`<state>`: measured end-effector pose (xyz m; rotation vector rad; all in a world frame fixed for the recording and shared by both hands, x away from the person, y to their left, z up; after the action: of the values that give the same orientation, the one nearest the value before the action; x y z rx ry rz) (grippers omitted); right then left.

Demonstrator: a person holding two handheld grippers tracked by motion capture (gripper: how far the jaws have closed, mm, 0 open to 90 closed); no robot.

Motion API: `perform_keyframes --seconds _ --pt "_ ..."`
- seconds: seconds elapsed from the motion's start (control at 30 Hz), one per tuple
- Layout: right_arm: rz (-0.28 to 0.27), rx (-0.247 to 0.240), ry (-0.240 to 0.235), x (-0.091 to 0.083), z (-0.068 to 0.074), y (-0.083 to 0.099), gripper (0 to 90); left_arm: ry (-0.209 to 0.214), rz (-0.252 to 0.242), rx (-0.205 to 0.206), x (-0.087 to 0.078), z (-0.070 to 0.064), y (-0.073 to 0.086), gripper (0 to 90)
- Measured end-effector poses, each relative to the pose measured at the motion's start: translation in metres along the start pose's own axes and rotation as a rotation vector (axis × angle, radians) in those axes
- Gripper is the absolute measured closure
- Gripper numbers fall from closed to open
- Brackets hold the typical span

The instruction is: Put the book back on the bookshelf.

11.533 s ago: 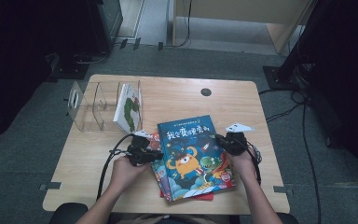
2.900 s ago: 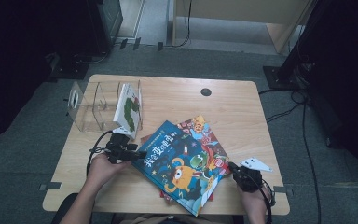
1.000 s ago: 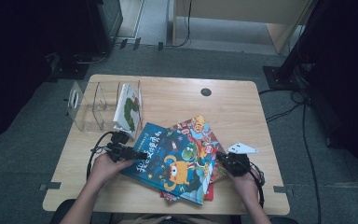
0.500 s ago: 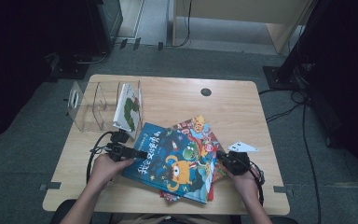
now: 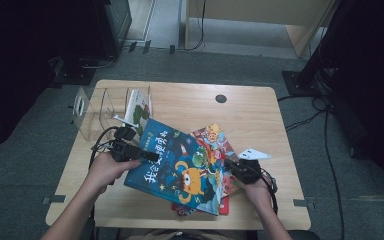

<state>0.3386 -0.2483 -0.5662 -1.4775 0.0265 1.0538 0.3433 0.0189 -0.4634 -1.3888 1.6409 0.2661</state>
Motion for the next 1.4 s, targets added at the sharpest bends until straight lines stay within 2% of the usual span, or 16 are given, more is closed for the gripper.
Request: perform_keyframes --seconds 0.03,0.17,0.37,0.47,0.57,0.63,0.73,0.8,0.9,1.0,1.13,1.23,1.27,1.33,1.37,1.4 --pt "0.01 -0.044 0.008 0.005 0.007 -0.003 90.0 0.014 -0.022 -0.011 -0.007 -0.003 -0.006 58.6" --pt "0.021 -0.066 -0.029 0.011 0.013 -0.006 90.0 0.013 0.007 -0.009 -0.018 -0.005 -0.014 63.8" --pt "0.037 -0.101 -0.052 0.021 0.019 -0.013 90.0 -0.008 0.034 -0.017 -0.03 -0.009 -0.028 68.7" --pt "0.039 -0.125 -0.069 0.026 0.023 -0.016 90.0 0.001 0.096 -0.03 -0.033 -0.013 -0.032 70.4" --pt "0.053 -0.144 -0.073 0.03 0.025 -0.019 89.4 -0.005 0.122 -0.033 -0.034 -0.015 -0.036 72.2" --pt "0.053 -0.16 -0.07 0.032 0.026 -0.021 85.5 0.028 0.14 -0.055 -0.04 -0.02 -0.045 75.7" --pt "0.051 -0.18 -0.083 0.033 0.027 -0.021 80.9 0.034 0.145 -0.071 -0.043 -0.021 -0.052 79.4" --pt "0.056 -0.212 -0.091 0.033 0.028 -0.021 74.8 0.037 0.182 -0.092 -0.045 -0.023 -0.058 80.5" --pt "0.066 -0.207 -0.085 0.03 0.023 -0.02 69.0 0.044 0.209 -0.107 -0.05 -0.026 -0.065 82.3" --pt "0.07 -0.214 -0.08 0.028 0.021 -0.019 67.5 0.036 0.2 -0.088 -0.057 -0.028 -0.072 83.2" --pt "0.074 -0.223 -0.08 0.028 0.022 -0.019 66.5 -0.035 0.201 -0.049 -0.078 -0.031 -0.084 83.0" --pt "0.073 -0.224 -0.083 0.028 0.022 -0.018 66.2 -0.036 0.188 -0.058 -0.089 -0.03 -0.088 83.0" --pt "0.069 -0.222 -0.083 0.028 0.022 -0.018 66.1 -0.031 0.176 -0.071 -0.102 -0.029 -0.092 82.9" --pt "0.067 -0.22 -0.082 0.027 0.022 -0.018 66.1 -0.033 0.158 -0.083 -0.119 -0.028 -0.097 83.0" --pt "0.067 -0.22 -0.082 0.027 0.022 -0.018 66.1 -0.033 0.158 -0.083 -0.119 -0.028 -0.097 83.0" --pt "0.065 -0.219 -0.082 0.027 0.022 -0.018 66.1 -0.038 0.145 -0.094 -0.131 -0.026 -0.101 83.1"
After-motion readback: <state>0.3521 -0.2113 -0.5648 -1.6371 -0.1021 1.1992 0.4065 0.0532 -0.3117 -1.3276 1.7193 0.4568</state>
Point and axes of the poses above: each handheld gripper's, and its own axes: x roughly forward along the jaws, y roughly out of its underside, z roughly to its left, the point moved 10 cm from there along x, roughly forward along the jaws, and after that the axes turned 3 degrees about -y, right-handed, at the moved point
